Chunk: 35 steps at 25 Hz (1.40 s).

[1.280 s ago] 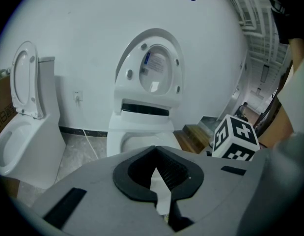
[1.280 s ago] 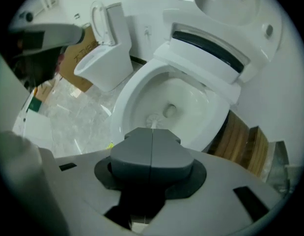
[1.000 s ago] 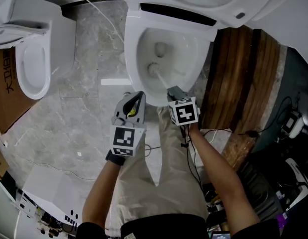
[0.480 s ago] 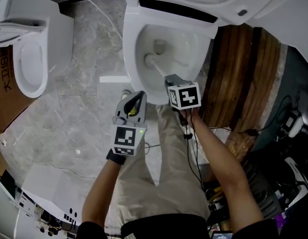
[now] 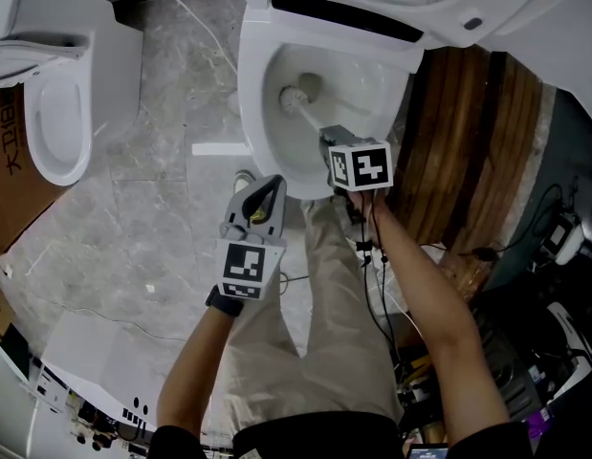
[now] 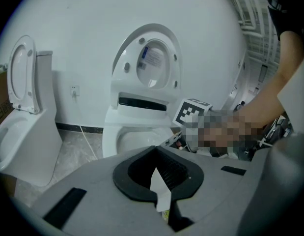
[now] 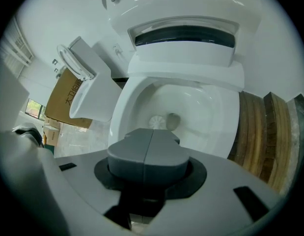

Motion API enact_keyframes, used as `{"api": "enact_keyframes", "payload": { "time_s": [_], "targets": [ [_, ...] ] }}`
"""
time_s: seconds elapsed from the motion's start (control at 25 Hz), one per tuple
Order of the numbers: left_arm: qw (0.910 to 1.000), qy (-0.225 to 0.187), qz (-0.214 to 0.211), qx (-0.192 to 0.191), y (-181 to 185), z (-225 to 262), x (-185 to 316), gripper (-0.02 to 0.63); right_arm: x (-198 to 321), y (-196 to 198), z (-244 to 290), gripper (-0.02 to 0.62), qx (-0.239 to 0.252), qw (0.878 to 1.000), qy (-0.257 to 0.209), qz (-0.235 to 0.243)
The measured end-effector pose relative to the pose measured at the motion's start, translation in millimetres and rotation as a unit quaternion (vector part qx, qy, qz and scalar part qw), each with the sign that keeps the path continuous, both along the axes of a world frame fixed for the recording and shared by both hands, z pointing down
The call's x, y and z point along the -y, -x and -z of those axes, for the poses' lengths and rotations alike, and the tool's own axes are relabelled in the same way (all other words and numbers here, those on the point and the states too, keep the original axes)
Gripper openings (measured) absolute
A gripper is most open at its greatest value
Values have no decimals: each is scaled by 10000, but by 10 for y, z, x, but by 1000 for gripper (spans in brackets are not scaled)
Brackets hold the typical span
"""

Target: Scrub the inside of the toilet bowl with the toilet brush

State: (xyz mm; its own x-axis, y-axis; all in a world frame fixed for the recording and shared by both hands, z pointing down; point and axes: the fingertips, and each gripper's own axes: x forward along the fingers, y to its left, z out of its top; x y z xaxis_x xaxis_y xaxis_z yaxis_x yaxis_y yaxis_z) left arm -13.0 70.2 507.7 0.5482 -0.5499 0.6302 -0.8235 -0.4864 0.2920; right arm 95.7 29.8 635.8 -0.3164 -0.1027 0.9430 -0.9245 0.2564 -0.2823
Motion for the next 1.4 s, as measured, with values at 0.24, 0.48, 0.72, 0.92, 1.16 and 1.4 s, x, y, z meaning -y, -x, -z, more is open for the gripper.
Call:
{"api": "enact_keyframes", "payload": {
  "time_s": [0.24,0.48,0.72,0.92,1.16,1.4],
  "targets": [
    [9999,-4,-119,19,-2,-22,-4,18,128,13,-51,158,-84,9999,-71,24],
    [9999,3,-129,2,-22,-36,35,18,246,-16,-93,158,-99,9998,-141,-108],
    [9999,62,-153,-1,-41,-100,31,18,380,-62,-142,158,-46,9993,-223,-310],
    [9998,142,-142,25,-24,-150,7,18,438,-94,-193,158,-64,9990,-239,-367],
    [9997,230,-129,11,-20,-222,-27,18,481,-156,-327,158,-147,9988,-201,-431],
    [9994,335,-51,17,34,-287,-70,18,430,-116,-424,163,-279,9987,-82,-411]
  ]
}}
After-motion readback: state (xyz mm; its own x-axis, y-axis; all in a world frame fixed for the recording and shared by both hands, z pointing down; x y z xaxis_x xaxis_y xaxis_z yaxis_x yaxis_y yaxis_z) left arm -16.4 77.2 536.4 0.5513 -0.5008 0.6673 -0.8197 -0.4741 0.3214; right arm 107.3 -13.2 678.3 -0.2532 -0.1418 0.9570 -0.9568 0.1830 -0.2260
